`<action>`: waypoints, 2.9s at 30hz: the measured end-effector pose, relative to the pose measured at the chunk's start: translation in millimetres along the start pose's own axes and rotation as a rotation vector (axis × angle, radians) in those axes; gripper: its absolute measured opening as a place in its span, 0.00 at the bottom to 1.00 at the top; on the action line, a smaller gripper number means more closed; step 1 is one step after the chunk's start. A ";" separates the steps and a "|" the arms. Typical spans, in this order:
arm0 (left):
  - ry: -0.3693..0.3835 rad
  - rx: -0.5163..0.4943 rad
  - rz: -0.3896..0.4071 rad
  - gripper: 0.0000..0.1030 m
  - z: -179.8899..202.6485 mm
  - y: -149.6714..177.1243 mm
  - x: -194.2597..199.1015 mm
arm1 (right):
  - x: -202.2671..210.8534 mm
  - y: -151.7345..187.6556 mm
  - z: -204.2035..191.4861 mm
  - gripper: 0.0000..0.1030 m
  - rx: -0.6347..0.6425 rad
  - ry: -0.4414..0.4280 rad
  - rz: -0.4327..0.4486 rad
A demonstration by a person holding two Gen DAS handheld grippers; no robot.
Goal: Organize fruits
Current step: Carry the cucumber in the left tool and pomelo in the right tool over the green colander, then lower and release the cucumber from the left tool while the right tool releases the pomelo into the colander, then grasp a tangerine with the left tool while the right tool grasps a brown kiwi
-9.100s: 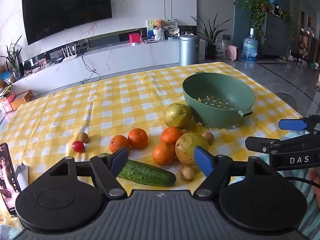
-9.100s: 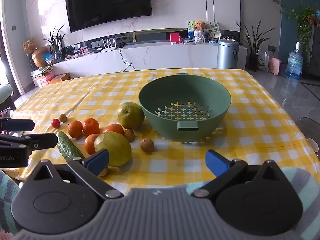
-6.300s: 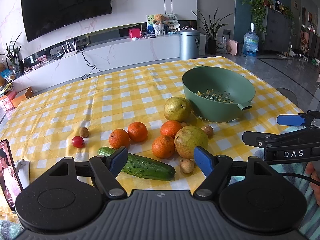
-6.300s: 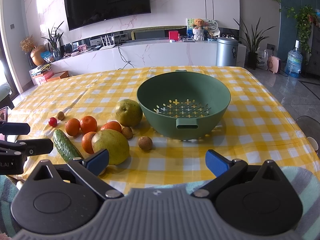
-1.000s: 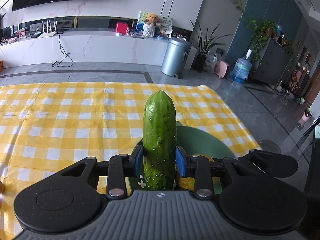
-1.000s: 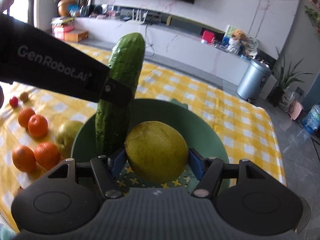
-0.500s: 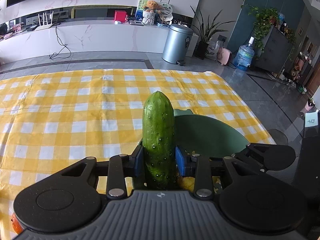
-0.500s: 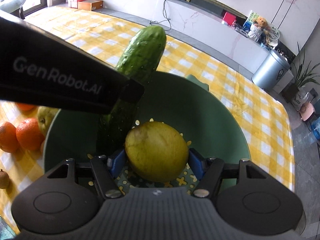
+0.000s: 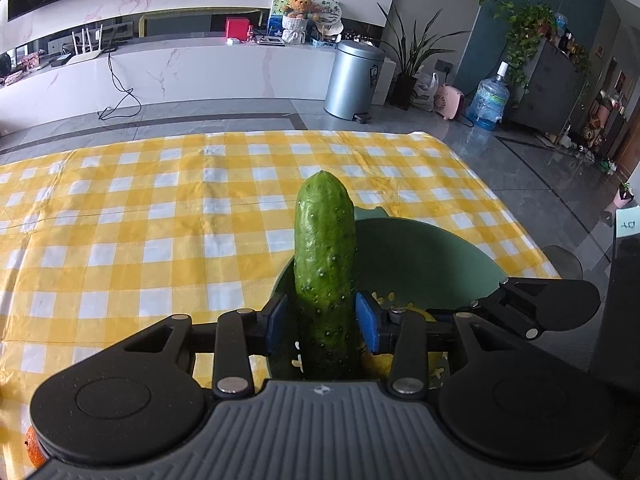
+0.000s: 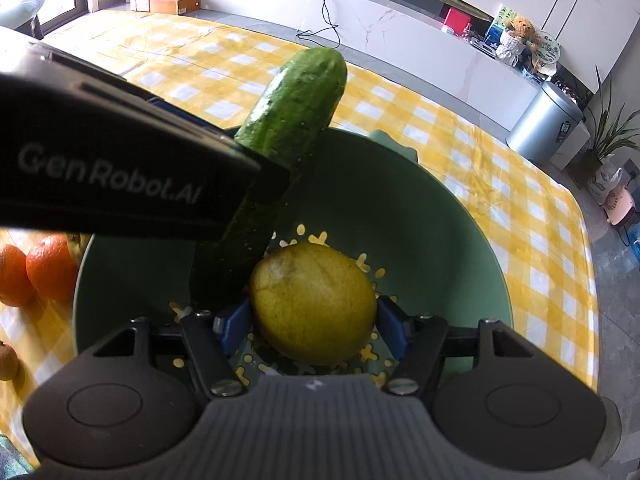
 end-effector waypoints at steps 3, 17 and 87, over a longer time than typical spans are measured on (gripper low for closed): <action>-0.002 -0.002 -0.010 0.46 -0.7 3.2 0.7 | 1.7 -4.6 1.4 0.68 0.007 0.021 0.017; -0.003 -0.028 -0.004 0.53 5.6 11.9 27.1 | 26.6 -5.3 -7.1 0.79 -0.008 0.049 0.052; -0.040 0.042 -0.037 0.55 -100.8 123.1 79.9 | 41.3 43.3 -102.4 0.46 -0.488 0.035 0.151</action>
Point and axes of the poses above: each gripper's, at about its wrist camera, not at the fingertips, and x roughly against the way its jaws point, z to its right, y to its underside, the point moved 8 cm from there along -x, roughly the way its jaws point, and after that the axes turned 3 degrees about x, right-handed, at the moved point
